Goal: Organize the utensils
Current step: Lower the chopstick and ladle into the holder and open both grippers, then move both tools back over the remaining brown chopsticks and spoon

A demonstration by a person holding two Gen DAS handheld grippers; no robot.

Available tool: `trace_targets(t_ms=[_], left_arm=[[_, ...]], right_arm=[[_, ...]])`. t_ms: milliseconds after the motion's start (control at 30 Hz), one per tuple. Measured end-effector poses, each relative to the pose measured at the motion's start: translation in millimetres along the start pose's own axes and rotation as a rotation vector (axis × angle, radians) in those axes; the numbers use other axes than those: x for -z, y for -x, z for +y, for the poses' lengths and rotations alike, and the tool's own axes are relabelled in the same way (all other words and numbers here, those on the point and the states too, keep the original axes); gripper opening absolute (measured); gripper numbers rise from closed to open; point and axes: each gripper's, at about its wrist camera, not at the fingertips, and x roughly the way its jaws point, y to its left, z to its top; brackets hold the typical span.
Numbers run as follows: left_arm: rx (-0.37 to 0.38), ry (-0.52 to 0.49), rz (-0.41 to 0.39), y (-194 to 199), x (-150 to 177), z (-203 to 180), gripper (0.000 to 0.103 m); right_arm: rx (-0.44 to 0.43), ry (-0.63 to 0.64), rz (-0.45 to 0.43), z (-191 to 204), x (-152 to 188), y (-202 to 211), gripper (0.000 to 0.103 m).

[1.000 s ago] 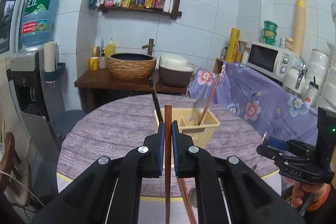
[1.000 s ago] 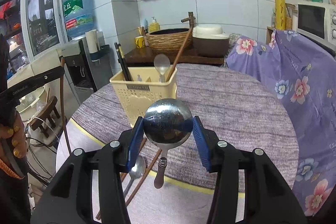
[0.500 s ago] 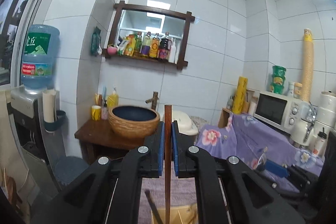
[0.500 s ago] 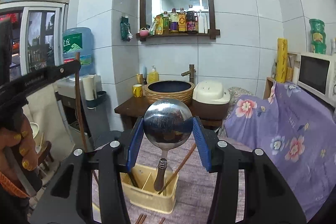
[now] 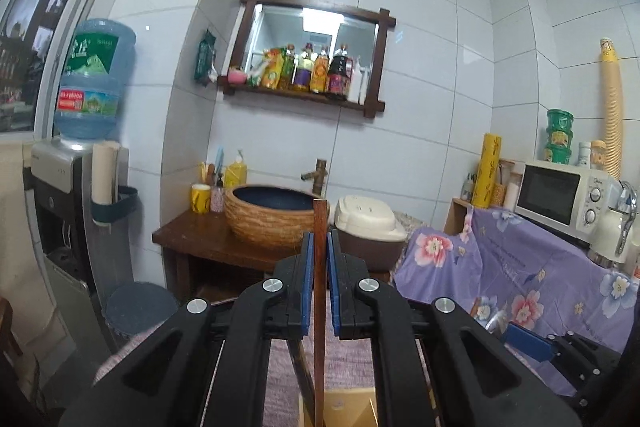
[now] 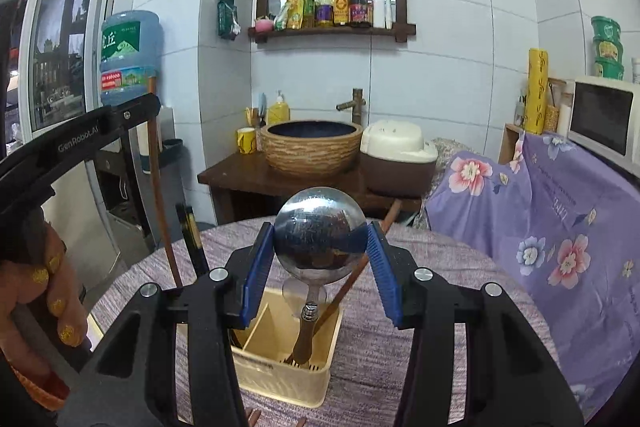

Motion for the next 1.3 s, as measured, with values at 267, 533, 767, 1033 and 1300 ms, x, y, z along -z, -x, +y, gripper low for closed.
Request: trace_targets(t_ms=[267, 533, 767, 1033, 1300], left_arm=[[0.018, 0.002, 0.103, -11.1, 38.6, 5.2, 0.008], [0.027, 0.002, 0.163, -17.3, 57.1, 13.8, 0.008], [0.042, 0.011, 0.21, -9.0, 58.4, 16.6, 0.03], [0.014, -0.013, 0.34, 25.9, 82.4, 26.7, 0.054], [0.046, -0.16, 0.525, 71.6, 157.0, 16.0, 0.054]], right_arm=[[0.014, 0.032, 0.051, 10.3, 35.9, -15.7, 0.048], [0.025, 0.046, 0.045, 12.1, 49.0, -16.9, 0.048], [0.051, 0.056, 0.003, 14.0, 49.7, -2.8, 0.066], [0.075, 0.062, 0.066, 14.0, 69.0, 33.4, 0.066], [0.085, 0.07, 0.226, 17.9, 132.2, 59.9, 0.067]])
